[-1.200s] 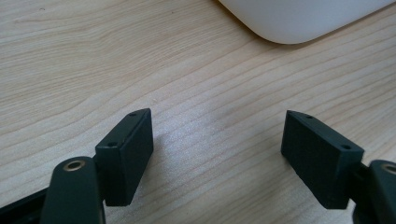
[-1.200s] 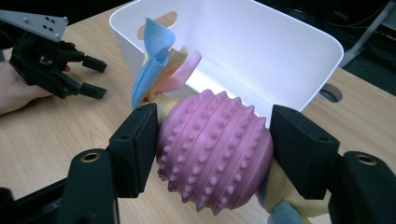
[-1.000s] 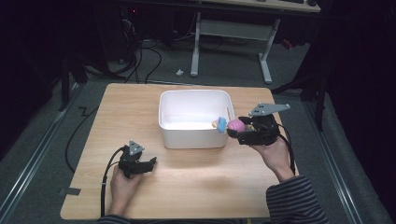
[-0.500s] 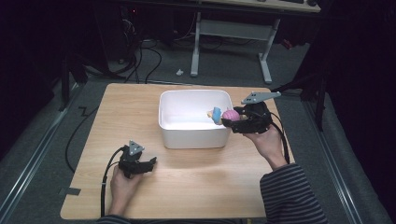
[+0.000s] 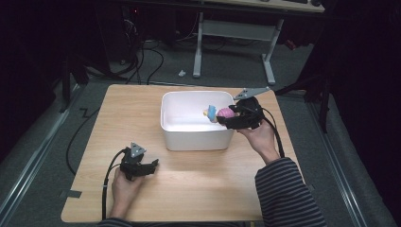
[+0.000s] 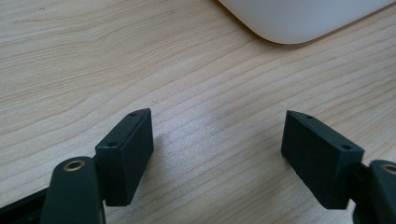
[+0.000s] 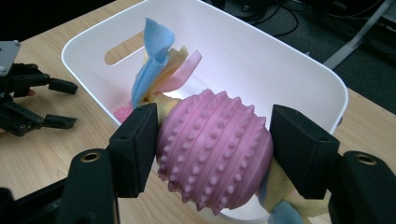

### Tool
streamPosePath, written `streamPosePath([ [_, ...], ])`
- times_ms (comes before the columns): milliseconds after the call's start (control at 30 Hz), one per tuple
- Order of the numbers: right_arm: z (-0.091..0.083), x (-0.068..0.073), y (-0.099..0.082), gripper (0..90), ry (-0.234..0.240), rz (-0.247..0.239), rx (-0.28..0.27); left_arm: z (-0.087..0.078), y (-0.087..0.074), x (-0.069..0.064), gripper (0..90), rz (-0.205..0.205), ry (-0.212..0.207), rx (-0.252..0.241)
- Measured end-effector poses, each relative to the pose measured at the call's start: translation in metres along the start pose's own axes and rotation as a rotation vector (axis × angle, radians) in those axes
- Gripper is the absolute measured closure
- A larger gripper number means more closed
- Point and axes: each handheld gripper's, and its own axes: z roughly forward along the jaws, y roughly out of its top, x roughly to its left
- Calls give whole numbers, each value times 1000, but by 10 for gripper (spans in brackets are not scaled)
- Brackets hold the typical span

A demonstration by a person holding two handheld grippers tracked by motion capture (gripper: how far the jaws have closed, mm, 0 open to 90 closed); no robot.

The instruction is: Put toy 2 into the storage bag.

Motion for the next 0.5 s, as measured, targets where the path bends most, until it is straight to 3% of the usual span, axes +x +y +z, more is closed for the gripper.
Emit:
streamPosePath([
  [500, 36, 7, 6, 344, 36, -5, 76, 0, 0, 0, 254, -1, 0, 0],
])
